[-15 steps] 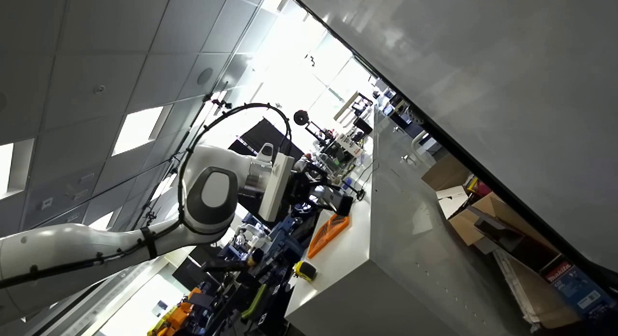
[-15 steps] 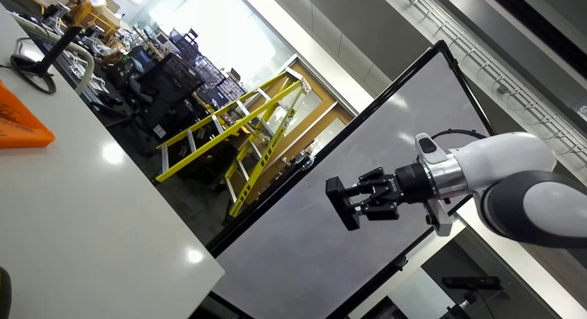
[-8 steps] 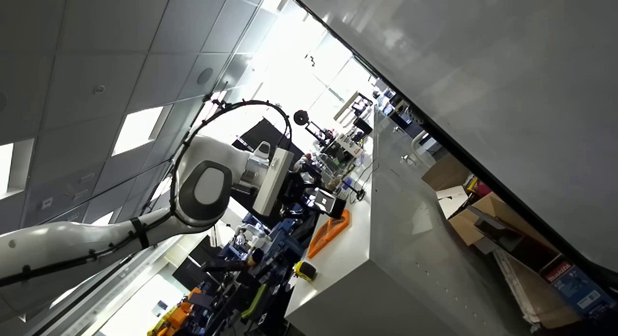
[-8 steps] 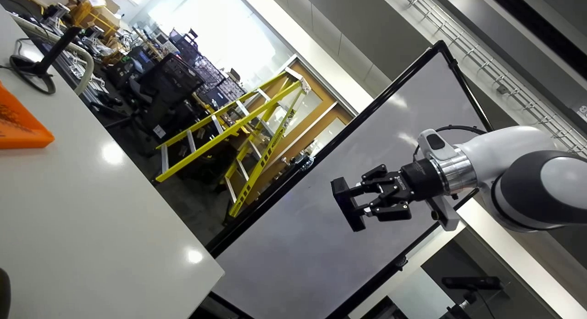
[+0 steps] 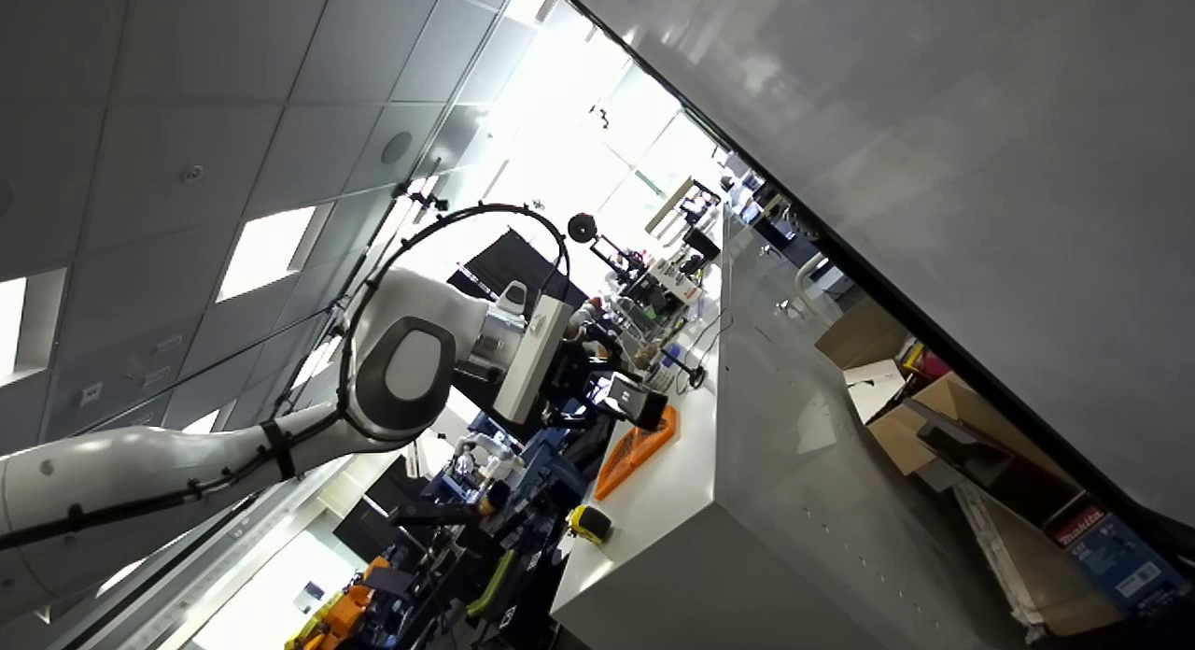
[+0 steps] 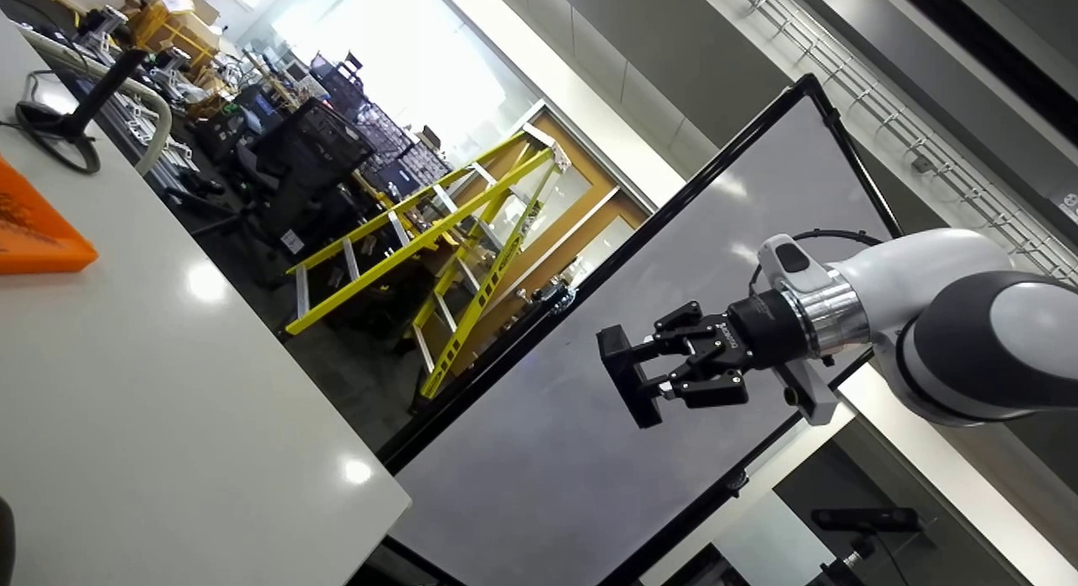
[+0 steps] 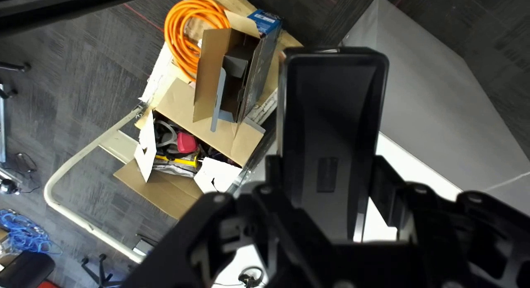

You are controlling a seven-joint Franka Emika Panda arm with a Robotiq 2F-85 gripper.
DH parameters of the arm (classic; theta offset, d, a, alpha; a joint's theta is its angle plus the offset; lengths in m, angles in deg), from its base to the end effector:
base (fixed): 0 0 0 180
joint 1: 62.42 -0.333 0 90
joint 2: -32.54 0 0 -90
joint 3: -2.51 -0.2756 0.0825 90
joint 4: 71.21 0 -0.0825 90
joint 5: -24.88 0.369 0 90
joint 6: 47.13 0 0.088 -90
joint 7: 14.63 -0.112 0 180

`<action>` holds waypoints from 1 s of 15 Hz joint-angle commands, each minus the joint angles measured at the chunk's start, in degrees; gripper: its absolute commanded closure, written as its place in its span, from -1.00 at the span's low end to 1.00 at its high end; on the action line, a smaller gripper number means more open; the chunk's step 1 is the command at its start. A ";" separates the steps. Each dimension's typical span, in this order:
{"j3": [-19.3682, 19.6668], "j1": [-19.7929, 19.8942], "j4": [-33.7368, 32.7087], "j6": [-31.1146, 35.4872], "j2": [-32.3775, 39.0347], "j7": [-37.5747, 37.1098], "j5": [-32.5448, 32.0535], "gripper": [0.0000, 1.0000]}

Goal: Use the eraser to clean the whiteboard

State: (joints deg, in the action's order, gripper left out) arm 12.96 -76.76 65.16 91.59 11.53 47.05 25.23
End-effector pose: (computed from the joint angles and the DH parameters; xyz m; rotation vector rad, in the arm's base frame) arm 0.4721 0.0291 0.4655 2.4883 1.5936 0.5784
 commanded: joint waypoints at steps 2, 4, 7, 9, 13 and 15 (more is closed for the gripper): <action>-4.62 -0.85 -2.14 3.85 5.78 0.48 6.50 0.41; -6.66 -1.00 -3.22 5.95 8.60 0.31 8.57 0.41; -9.34 -0.52 -5.75 7.55 13.75 -0.69 10.64 0.41; -10.82 -0.01 -7.63 7.42 17.13 -0.87 11.91 0.41; -14.18 1.07 -11.75 6.31 23.56 -1.24 13.43 0.41; -15.98 1.65 -13.47 5.85 26.38 -1.64 12.59 0.41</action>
State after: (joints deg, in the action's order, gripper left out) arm -0.11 -76.85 55.73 98.34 33.62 46.59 37.67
